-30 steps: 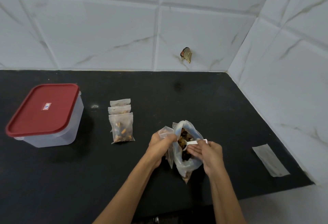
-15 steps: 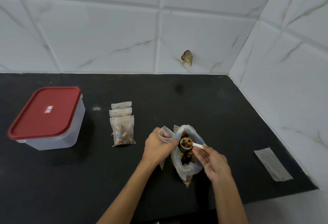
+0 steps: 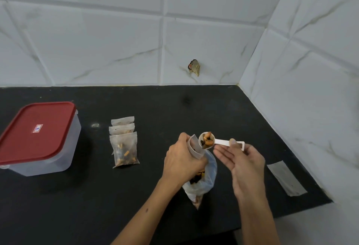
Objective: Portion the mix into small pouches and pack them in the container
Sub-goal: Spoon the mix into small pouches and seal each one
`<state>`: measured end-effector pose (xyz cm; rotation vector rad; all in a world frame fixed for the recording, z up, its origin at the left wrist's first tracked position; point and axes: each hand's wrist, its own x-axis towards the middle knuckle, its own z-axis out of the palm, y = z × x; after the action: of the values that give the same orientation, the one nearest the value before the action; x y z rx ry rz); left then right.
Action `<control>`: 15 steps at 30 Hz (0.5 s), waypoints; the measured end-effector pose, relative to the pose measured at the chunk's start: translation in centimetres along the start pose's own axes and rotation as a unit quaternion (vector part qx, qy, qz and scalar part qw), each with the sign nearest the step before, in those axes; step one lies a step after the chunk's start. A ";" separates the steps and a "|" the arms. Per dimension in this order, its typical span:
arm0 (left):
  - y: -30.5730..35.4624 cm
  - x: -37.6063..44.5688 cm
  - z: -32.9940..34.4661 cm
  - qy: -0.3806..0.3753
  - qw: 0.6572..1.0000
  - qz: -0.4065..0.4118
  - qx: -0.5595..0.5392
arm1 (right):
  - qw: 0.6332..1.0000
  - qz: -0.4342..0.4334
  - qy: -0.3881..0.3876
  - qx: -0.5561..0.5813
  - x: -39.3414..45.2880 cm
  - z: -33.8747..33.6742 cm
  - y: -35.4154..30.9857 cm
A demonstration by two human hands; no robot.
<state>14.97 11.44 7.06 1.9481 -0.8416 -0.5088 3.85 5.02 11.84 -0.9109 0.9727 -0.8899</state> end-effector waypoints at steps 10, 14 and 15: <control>0.4 0.9 0.3 -0.017 0.994 -0.028 -0.102 | 0.824 -0.372 -0.160 -0.397 -1.3 -0.4 1.0; 0.0 1.0 0.3 -0.012 0.991 -0.025 -0.133 | 0.793 -0.439 -0.155 -0.393 -1.4 -0.1 0.8; 0.0 1.0 0.2 -0.009 0.990 -0.022 -0.139 | 0.793 -0.441 -0.154 -0.391 -1.4 -0.1 0.7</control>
<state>15.50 10.59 6.94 1.7117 -0.6992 -0.6360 3.44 6.55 11.60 -2.2747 0.5748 -1.0431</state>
